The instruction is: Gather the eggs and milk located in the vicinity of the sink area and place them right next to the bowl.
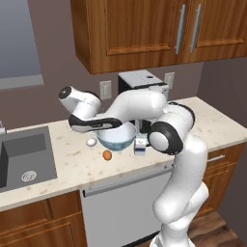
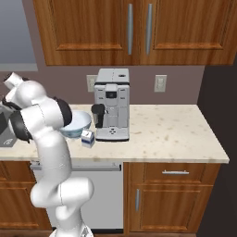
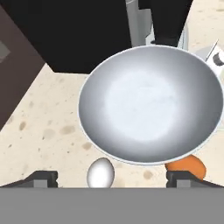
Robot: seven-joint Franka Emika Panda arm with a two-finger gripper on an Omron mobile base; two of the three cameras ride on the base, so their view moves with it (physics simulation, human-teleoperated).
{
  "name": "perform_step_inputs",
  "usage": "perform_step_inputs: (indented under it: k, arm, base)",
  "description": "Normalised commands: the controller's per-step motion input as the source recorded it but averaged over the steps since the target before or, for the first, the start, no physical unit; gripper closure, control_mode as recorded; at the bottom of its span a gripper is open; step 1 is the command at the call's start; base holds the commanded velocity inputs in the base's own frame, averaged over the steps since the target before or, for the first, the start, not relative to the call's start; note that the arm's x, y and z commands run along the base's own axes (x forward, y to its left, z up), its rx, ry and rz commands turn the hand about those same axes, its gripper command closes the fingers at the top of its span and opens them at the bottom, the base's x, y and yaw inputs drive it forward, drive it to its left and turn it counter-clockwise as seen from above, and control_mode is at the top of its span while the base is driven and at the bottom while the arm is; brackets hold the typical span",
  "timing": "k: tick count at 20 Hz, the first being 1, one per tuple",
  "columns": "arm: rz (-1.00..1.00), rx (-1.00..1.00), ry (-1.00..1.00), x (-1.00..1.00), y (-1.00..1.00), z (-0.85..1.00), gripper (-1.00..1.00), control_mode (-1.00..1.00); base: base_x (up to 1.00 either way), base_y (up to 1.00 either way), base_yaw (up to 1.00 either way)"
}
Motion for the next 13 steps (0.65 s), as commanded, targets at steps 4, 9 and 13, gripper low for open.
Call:
perform_step_inputs:
  k: [4, 9, 13]
  arm:
    - [0.01, 0.01, -0.21, -0.75, -0.13, 0.87, -1.00, -1.00]
    - [-0.07, 0.19, -0.05, -0.75, -0.85, 0.32, -1.00, -1.00]
    - [-0.08, 0.43, 0.02, -0.85, -1.00, 0.26, -1.00, -1.00]
  base:
    - [0.00, 0.00, 0.00]
    - [0.00, 0.00, 0.00]
    - [0.00, 0.00, 0.00]
